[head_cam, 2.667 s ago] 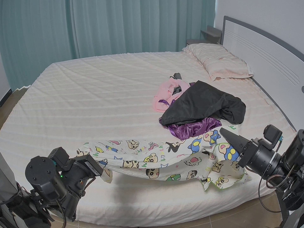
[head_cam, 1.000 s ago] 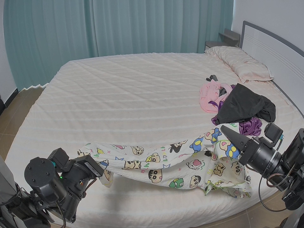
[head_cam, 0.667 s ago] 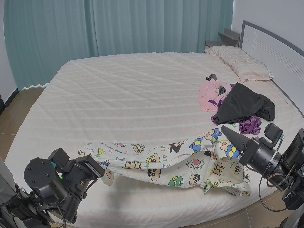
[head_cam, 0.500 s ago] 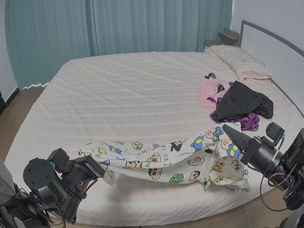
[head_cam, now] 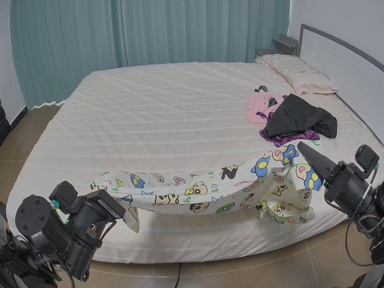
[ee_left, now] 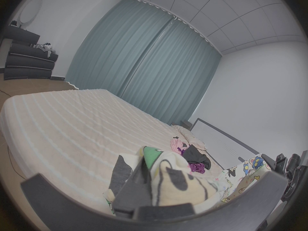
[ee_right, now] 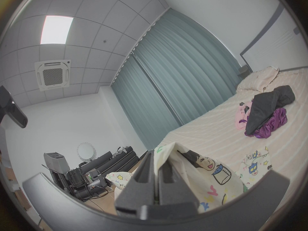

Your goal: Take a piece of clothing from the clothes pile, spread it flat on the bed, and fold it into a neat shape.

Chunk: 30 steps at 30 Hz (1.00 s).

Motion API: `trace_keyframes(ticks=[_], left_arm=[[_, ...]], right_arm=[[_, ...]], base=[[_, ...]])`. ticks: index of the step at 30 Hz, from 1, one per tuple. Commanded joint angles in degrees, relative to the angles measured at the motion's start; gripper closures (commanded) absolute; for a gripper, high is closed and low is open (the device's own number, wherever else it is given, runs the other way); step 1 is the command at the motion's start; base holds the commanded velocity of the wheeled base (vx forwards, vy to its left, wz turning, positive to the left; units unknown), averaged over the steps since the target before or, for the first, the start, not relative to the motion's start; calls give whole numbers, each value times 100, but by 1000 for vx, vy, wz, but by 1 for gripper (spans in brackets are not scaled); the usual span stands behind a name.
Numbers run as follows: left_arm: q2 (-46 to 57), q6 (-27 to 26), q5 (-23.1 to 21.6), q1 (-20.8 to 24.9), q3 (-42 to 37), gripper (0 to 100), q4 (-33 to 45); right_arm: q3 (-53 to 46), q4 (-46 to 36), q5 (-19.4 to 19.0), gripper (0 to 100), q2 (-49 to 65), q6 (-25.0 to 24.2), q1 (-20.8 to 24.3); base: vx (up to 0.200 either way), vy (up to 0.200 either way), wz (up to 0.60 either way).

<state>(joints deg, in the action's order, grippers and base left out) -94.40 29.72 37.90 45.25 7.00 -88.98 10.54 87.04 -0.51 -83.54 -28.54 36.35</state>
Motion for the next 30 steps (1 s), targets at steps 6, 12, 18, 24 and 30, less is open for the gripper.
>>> trace_keyframes(ticks=[6, 12, 18, 24, 30], left_arm=[[1020, -704, -20, 28, 258, 100, -5], [1337, -1531, -11, 10, 610, 100, -14], [1398, -1935, 24, -25, 856, 100, -23], [1565, -1979, 7, -104, 1128, 100, 12], [1161, -1970, -28, -623, 1357, 100, 74]], right_arm=[[334, -47, -265, 100, 1051, 402, 39], [985, -1075, -661, 100, 1692, 463, -5], [1828, -2121, -889, 100, 2070, 437, -5], [2496, -2719, -1021, 100, 2096, 367, -137], [2892, -3360, -1399, 100, 1622, -108, -682]], base=[[0, 0, 0], [0, 0, 0], [0, 0, 0], [0, 0, 0], [0, 0, 0]])
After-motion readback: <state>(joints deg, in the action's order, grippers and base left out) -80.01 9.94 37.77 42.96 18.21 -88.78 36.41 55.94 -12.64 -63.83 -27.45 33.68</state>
